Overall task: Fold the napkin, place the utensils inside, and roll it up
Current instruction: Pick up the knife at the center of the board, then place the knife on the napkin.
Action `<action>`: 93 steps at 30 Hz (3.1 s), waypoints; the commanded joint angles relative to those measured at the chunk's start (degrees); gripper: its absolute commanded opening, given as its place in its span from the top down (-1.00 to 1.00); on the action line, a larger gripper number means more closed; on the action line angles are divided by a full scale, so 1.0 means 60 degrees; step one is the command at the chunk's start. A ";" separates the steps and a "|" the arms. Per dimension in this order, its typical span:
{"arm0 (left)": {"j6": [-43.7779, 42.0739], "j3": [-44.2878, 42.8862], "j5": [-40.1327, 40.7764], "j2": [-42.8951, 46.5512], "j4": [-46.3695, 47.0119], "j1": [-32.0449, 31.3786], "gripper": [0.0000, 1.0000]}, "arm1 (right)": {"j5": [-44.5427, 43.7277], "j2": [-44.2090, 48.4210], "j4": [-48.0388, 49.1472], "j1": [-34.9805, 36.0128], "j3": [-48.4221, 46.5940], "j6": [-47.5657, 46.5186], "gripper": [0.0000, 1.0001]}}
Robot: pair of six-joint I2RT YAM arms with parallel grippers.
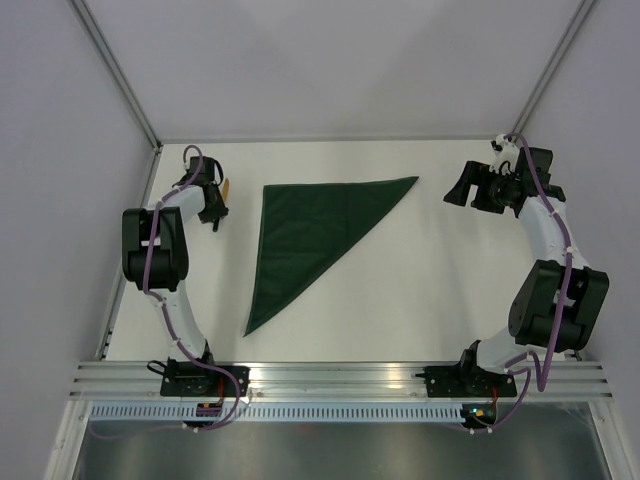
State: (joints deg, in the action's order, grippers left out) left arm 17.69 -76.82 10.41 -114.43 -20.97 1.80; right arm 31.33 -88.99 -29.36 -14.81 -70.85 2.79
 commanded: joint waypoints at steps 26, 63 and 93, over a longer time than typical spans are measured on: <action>-0.0049 0.0556 -0.0871 0.0730 -0.0123 0.0022 0.95 | 0.0242 0.0330 0.0016 -0.0008 -0.0189 0.0253 -0.85; 0.0232 0.2944 -0.2321 0.4087 0.1649 -0.1997 0.95 | 0.0198 0.0315 0.0031 0.0007 -0.0130 0.0239 -0.85; -0.3300 0.0718 -0.3918 0.1290 0.1005 -0.6071 0.95 | -0.0139 0.0154 0.0119 0.0154 -0.0101 0.0136 -0.85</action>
State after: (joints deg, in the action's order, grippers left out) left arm 0.71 -69.49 -11.20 -105.08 -14.66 -33.82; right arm 31.64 -88.88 -29.26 -14.04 -70.83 2.98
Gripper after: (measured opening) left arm 0.177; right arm 0.927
